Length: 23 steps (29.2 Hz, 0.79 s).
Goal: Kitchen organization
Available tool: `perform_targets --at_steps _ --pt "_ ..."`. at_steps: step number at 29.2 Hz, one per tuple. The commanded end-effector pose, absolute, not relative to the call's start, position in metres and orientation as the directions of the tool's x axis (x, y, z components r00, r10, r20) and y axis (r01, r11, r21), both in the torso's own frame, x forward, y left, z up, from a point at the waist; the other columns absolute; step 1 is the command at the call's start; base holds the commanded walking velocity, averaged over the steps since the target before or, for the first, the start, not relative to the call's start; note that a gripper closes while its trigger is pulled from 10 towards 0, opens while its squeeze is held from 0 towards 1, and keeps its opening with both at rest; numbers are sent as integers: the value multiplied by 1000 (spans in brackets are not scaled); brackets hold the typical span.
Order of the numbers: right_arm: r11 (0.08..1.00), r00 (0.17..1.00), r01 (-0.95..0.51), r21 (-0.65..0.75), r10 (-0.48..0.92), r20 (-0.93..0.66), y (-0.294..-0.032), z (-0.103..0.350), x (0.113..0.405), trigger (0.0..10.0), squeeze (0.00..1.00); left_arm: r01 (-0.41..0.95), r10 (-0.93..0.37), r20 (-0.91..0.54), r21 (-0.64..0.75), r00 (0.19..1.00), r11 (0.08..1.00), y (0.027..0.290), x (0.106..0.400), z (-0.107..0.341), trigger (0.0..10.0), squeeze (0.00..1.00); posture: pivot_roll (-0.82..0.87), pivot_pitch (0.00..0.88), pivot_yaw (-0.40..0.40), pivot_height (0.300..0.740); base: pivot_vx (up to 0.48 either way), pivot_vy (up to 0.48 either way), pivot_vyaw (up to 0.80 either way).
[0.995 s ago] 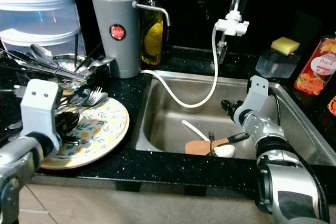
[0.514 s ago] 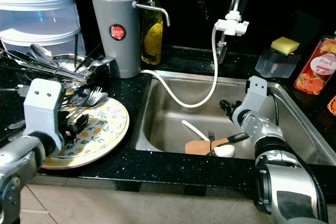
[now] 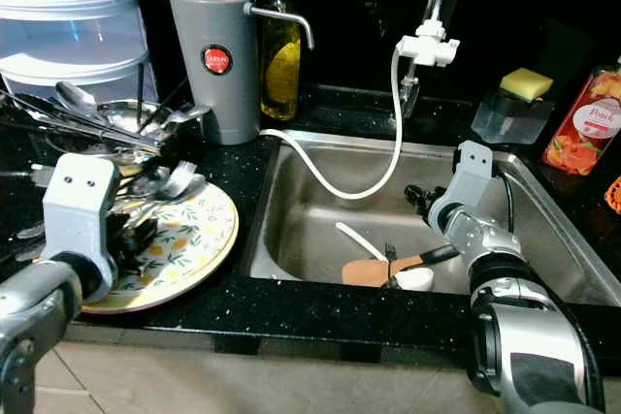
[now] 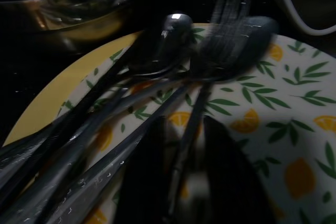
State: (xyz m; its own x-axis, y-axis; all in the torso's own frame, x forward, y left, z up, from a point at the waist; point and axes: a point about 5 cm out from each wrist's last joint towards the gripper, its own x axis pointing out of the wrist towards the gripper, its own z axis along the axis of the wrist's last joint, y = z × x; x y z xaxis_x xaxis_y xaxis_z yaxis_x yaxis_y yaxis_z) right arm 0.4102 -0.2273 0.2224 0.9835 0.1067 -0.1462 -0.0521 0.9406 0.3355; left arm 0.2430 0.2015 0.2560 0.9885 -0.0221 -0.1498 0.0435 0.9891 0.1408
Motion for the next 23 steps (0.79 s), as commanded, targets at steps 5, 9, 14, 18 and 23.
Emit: perform_targets --at_steps 5,9,14,18,23 --pt "941 983 -49 335 105 -153 -228 220 410 10000 0 38 -17 -228 87 973 995 201 242 242 0 0 215 117 -80 740 0 0 0" --pt "941 983 -48 334 104 -153 -228 221 410 10000 0 45 -26 -206 88 978 995 202 245 247 0 0 214 117 -80 740 0 0 0" --pt "942 983 -46 333 102 -153 -228 221 410 10000 0 133 -127 -62 108 990 985 192 247 269 10000 0 210 115 -81 740 0 0 0" --pt "942 983 -46 333 102 -153 -228 221 410 10000 0 178 -177 -14 118 984 977 187 246 278 10000 0 209 114 -81 740 0 0 0" --pt "942 983 -47 331 102 -151 -228 222 410 10000 0 134 -128 -64 104 990 985 194 249 274 10000 0 209 113 -79 740 0 0 0"
